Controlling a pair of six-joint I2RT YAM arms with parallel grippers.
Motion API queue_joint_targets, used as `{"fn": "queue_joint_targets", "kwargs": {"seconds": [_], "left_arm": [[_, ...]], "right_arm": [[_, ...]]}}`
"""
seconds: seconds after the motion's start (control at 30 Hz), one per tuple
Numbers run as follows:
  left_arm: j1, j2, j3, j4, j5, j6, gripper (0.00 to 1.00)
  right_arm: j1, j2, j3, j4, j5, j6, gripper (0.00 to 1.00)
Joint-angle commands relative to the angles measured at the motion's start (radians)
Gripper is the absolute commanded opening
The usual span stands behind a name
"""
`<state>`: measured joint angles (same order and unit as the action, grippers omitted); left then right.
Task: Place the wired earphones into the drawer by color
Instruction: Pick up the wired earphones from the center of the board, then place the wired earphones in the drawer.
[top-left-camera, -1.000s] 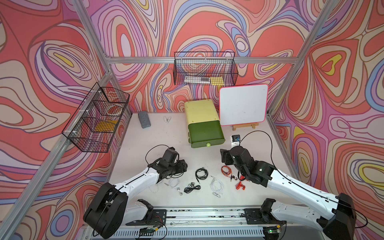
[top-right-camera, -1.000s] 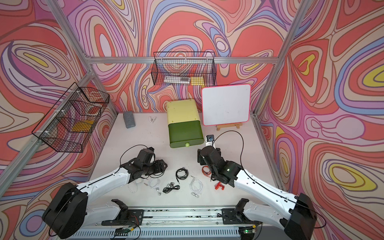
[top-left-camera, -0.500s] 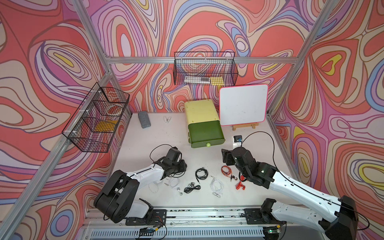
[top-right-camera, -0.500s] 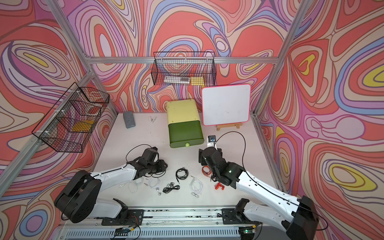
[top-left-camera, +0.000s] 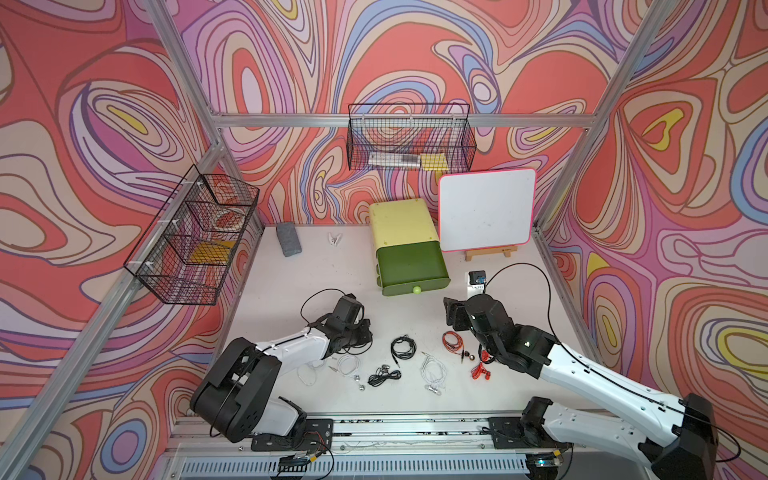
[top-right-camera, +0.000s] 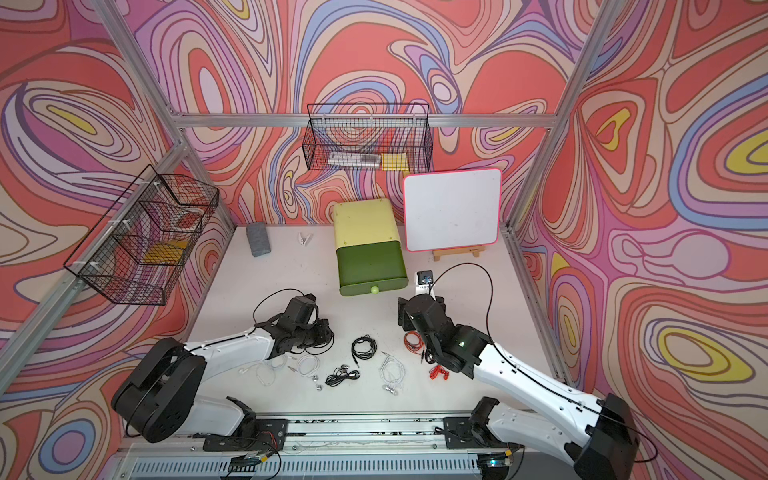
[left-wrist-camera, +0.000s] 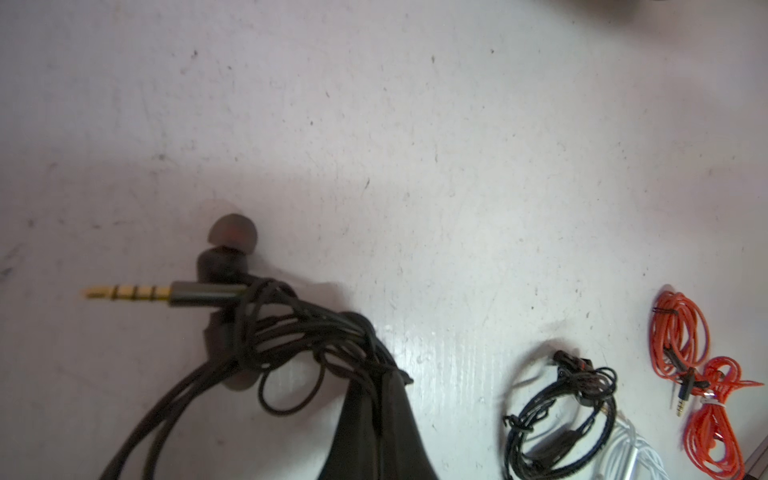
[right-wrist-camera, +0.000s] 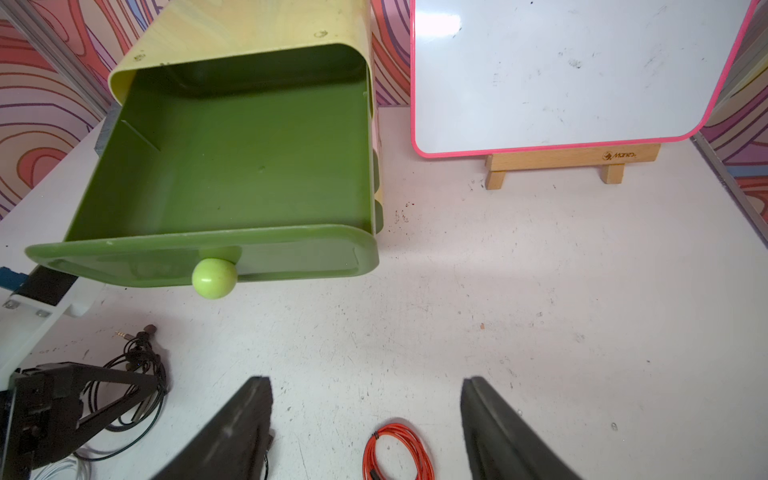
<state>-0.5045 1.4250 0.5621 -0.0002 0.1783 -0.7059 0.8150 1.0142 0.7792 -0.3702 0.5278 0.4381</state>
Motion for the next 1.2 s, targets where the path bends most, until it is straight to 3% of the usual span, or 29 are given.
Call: {"fn": "queue_joint_targets", "kwargs": {"seconds": [0.0,0.37,0.73,1.17], "left_arm": [[-0.005,-0.041,-0.013,-0.009,-0.018,0.019,0.0],[-0.005,-0.244,-0.003,-0.139,-0.072,0.042,0.0],[-0.004,-0.507,0.165,-0.395,-0.142,0.13,0.0],[-0.005,-0.549,0.425,-0.447,-0.059,0.231,0.0]], "right_arm": [[0.005,-0.005,-0.001,-0.002,0.015,0.001,0.73],[0.005,-0.008,0.001,0.002,0.01,0.0,0.73],[0.006,-0.041,0.0,0.003,0.012,-0.002,0.73],[0.004,-0.082,-0.009,0.01,0.012,-0.011,0.73]]}}
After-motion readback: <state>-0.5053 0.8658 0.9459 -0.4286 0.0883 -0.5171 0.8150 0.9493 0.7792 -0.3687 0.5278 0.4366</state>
